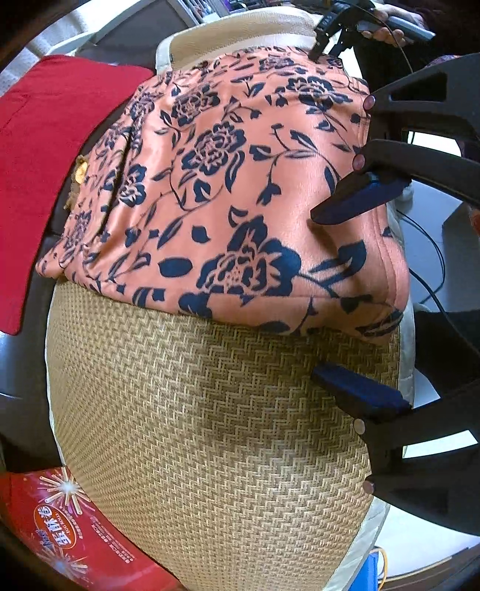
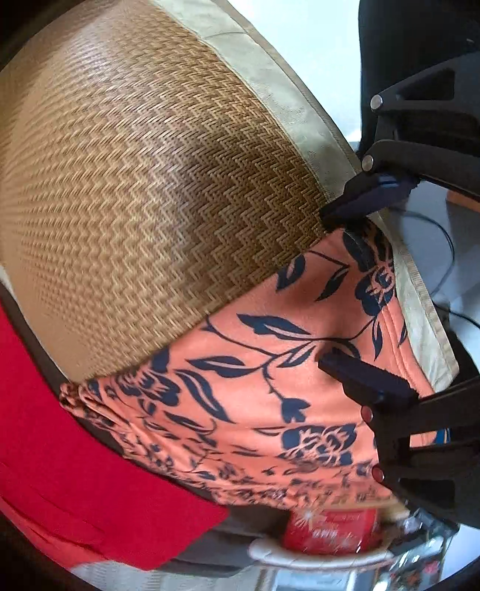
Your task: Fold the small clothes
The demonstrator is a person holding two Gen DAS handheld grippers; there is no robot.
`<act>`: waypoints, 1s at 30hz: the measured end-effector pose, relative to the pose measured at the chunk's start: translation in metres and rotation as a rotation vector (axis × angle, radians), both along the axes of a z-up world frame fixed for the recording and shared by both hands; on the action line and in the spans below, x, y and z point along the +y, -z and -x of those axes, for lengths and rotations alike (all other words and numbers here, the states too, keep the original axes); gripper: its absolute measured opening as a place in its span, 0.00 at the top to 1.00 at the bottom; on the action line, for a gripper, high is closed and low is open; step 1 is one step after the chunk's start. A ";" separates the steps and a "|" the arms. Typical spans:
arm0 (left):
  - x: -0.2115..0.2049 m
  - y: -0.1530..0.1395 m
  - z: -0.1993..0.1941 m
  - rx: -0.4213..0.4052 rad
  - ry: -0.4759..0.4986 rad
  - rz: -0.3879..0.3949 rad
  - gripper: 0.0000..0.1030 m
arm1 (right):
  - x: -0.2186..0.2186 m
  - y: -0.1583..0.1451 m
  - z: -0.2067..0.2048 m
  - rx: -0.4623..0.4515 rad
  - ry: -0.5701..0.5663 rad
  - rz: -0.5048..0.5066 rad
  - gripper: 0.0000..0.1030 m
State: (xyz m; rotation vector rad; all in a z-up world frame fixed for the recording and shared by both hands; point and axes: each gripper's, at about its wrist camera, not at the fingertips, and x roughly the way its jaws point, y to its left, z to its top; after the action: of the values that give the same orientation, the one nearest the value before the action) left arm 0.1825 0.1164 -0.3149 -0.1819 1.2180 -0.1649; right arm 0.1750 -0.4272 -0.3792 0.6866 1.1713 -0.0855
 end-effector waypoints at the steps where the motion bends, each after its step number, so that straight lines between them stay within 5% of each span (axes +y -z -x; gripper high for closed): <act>1: -0.001 -0.001 0.001 -0.007 0.006 0.015 0.26 | 0.002 -0.003 0.002 -0.008 -0.011 0.013 0.49; 2: -0.002 -0.002 0.002 -0.015 0.013 0.030 0.31 | 0.002 -0.005 0.003 -0.013 -0.019 0.016 0.57; 4: -0.003 -0.003 0.005 -0.015 0.024 0.044 0.59 | 0.007 -0.011 0.004 -0.036 -0.062 0.007 0.79; 6: -0.005 -0.002 0.005 -0.011 0.022 0.046 0.64 | 0.017 -0.014 0.003 -0.046 -0.096 0.016 0.81; 9: -0.008 -0.004 0.008 -0.021 0.036 0.058 0.63 | 0.021 -0.017 0.005 -0.082 -0.129 -0.023 0.81; 12: -0.009 0.000 0.007 0.000 0.041 0.057 0.36 | 0.024 -0.015 0.002 -0.060 -0.114 -0.049 0.77; 14: -0.008 0.000 0.009 -0.008 0.042 0.061 0.36 | 0.022 -0.012 0.000 -0.035 -0.114 -0.069 0.77; 15: -0.007 -0.001 0.008 -0.012 0.046 0.071 0.41 | 0.025 -0.009 -0.001 -0.032 -0.117 -0.073 0.76; 16: -0.006 -0.002 0.010 -0.015 0.048 0.080 0.65 | 0.026 -0.009 -0.002 -0.040 -0.128 -0.076 0.76; 18: -0.004 0.000 0.009 -0.007 0.046 0.099 0.93 | 0.028 -0.006 -0.009 -0.056 -0.146 -0.094 0.80; 24: -0.006 -0.018 0.011 -0.111 0.063 0.144 0.94 | 0.025 -0.034 -0.016 -0.151 -0.172 -0.169 0.87; 30: 0.007 -0.042 -0.012 -0.124 0.039 0.234 0.94 | 0.009 -0.074 -0.043 -0.239 -0.177 -0.288 0.87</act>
State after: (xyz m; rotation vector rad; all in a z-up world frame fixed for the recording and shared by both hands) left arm 0.1947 0.1231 -0.2725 -0.3468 1.0778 -0.3489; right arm 0.2177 -0.4179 -0.3050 0.8177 1.0172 0.3123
